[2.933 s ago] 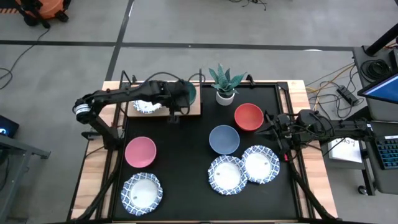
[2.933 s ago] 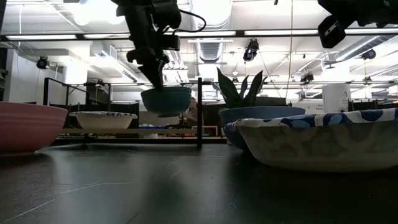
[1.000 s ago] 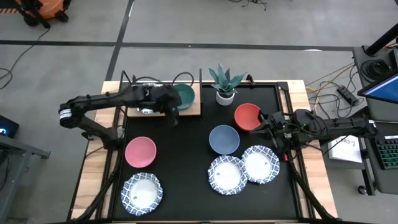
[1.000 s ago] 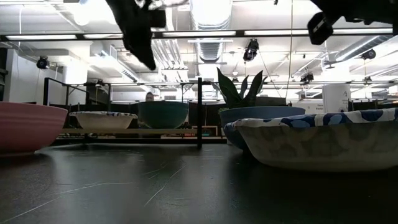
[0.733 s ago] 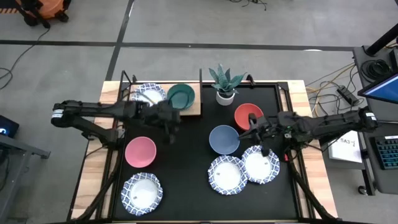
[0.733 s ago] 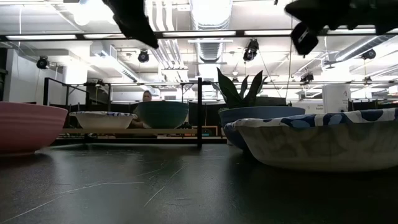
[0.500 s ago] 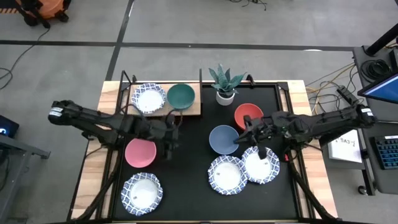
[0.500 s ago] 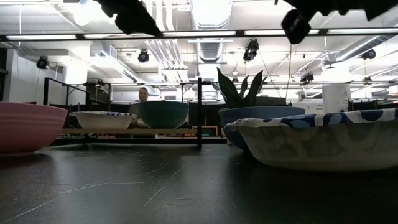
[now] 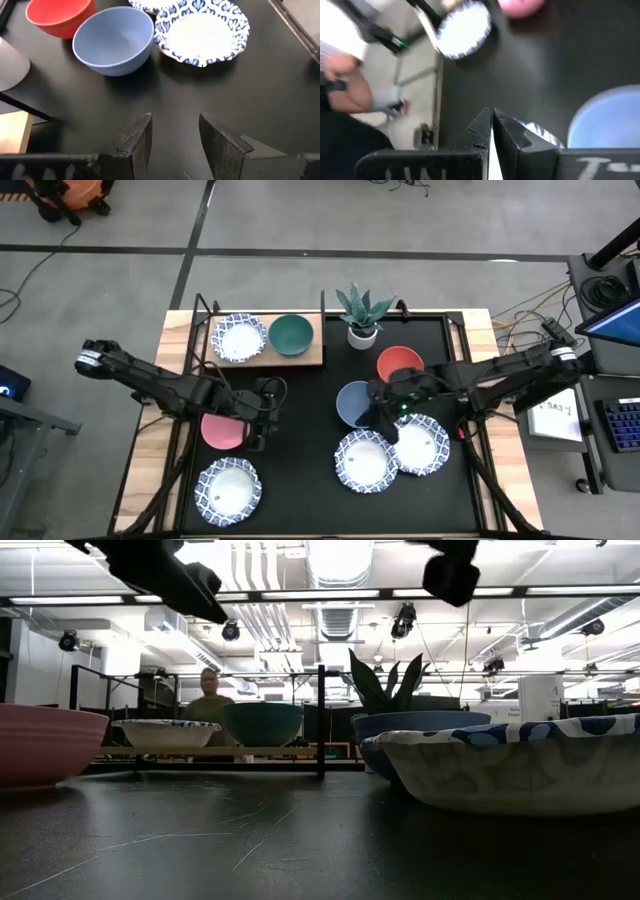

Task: Place and stack bowls onto a shelf
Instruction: Stack the blue bowl on top of the green bowl on the shelf

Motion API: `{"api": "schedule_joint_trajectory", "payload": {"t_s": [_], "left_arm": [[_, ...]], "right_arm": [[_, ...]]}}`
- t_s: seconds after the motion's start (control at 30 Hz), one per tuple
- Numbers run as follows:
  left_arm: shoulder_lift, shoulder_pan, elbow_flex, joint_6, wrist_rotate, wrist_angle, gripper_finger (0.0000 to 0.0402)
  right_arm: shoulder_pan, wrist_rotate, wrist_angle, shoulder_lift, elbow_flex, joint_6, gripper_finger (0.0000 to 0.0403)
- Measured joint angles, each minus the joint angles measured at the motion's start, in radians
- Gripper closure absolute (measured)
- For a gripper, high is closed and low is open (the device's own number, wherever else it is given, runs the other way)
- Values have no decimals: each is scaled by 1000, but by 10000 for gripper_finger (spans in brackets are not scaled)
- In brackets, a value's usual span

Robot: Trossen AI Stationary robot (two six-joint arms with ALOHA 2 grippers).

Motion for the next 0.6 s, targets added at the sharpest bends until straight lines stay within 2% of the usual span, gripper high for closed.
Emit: {"api": "schedule_joint_trajectory", "payload": {"t_s": [0.1, 0.23, 0.4, 0.6], "left_arm": [[-45, 1, -32, 10, -2, 8, 256], [-122, 1, -88, 9, -84, 39, 256], [-217, 1, -143, -13, -180, 55, 256], [-291, 2, -178, -25, -222, 63, 256]], "right_arm": [[3, 1, -159, 86, 92, 6, 394], [5, 1, -315, 194, 191, -66, 394], [4, 1, -328, 316, 242, -142, 394], [-2, 56, -321, 439, 297, -167, 394]]}}
